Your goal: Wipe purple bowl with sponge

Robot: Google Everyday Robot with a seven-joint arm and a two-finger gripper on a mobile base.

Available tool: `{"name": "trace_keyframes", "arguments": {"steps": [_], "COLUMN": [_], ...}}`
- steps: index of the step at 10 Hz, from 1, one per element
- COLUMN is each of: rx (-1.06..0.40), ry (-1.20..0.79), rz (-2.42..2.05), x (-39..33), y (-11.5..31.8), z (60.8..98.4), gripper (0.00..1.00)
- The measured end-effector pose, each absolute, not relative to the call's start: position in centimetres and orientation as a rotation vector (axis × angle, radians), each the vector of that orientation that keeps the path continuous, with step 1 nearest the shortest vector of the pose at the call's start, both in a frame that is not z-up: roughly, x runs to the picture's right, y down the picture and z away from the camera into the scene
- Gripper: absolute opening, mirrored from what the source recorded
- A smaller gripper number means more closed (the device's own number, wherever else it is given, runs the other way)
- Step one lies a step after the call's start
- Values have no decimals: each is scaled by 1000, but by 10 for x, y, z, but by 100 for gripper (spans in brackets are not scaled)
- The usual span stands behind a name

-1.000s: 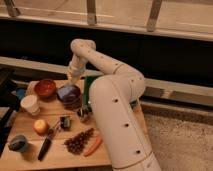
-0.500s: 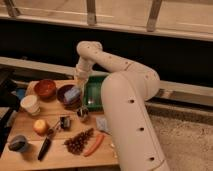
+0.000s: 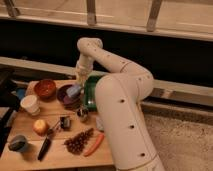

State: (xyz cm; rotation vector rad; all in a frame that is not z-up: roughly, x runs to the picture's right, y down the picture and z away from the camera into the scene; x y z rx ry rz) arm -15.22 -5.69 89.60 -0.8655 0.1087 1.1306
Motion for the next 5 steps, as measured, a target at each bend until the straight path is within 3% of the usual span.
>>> {"name": "trace_keyframes", "arguments": {"steps": [5], "rx": [-934], "ry": [38], "rz": [1061], "x": [-198], "y": [-42], "z": [889], "gripper": [0]}}
